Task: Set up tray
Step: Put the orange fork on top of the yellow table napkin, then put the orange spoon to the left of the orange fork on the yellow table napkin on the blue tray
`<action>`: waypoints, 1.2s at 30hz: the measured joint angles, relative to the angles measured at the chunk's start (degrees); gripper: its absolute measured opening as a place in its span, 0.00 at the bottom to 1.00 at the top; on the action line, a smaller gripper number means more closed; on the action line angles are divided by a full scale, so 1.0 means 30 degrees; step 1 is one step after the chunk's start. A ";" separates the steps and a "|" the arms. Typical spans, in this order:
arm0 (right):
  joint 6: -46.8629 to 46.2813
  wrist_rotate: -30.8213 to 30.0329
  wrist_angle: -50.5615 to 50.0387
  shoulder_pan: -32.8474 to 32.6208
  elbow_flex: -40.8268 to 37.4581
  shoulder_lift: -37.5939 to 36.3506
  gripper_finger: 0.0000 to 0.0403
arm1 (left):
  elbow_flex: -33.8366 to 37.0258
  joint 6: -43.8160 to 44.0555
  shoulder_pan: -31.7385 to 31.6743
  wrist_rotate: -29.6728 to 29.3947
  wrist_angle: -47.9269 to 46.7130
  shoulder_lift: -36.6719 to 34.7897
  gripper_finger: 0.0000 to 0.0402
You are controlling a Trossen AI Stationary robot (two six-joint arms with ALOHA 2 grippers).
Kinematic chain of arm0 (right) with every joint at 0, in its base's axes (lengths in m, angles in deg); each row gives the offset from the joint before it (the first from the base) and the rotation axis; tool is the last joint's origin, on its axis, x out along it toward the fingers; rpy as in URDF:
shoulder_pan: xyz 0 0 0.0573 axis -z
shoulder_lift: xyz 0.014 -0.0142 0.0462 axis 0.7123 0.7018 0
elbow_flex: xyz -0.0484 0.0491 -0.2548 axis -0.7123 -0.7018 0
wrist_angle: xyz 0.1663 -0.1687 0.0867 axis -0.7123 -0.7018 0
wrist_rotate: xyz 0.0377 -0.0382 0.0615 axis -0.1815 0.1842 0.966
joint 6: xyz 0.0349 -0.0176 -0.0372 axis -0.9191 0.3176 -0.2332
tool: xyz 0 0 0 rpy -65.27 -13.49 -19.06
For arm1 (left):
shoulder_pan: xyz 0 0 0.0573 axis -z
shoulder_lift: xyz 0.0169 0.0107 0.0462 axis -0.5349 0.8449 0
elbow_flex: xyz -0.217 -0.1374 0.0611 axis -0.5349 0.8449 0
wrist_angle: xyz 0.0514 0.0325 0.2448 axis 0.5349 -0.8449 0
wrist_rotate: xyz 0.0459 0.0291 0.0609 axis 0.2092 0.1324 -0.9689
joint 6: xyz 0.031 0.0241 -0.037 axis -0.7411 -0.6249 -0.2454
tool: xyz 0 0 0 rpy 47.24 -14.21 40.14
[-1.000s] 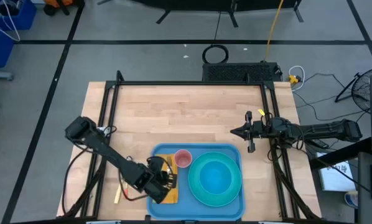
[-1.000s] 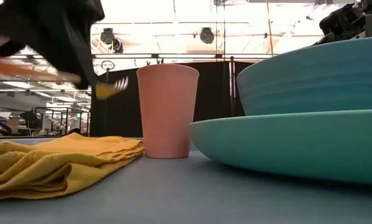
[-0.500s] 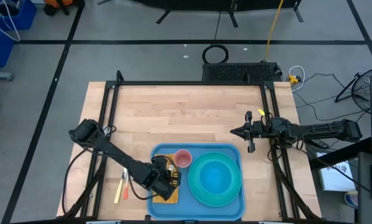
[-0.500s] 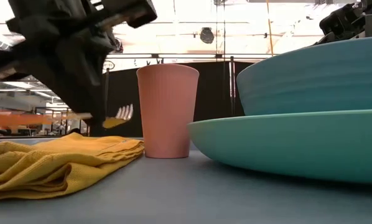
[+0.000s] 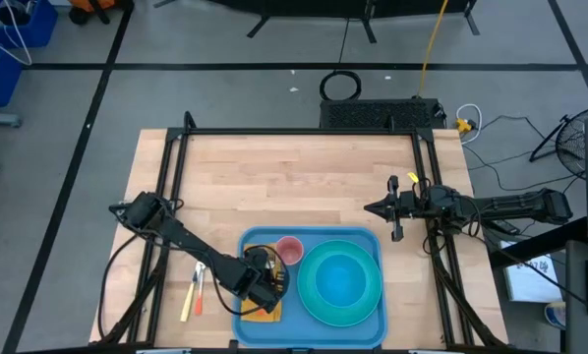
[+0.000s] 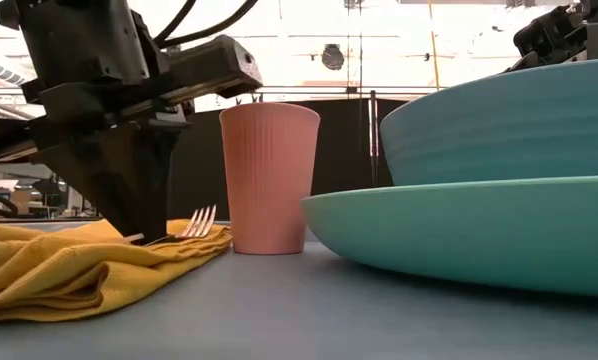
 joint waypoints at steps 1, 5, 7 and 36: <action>0.0007 0.0003 0.0000 0.0000 0.0000 0.0001 0.00 | 0.0000 -0.0003 0.0000 -0.0008 0.0010 0.0000 0.05; 0.0015 0.0006 0.0000 0.0000 0.0000 -0.0001 0.00 | 0.0000 -0.0245 0.0000 -0.0115 0.0005 0.0000 0.10; 0.0015 0.0006 0.0000 0.0000 0.0000 0.0006 0.00 | 0.0000 -0.0498 0.0000 -0.0086 0.0012 0.0000 0.13; 0.0036 -0.0009 0.0423 0.0000 0.0000 -0.0001 0.00 | 0.0010 0.2740 0.4721 0.4972 -1.1457 -0.4896 0.36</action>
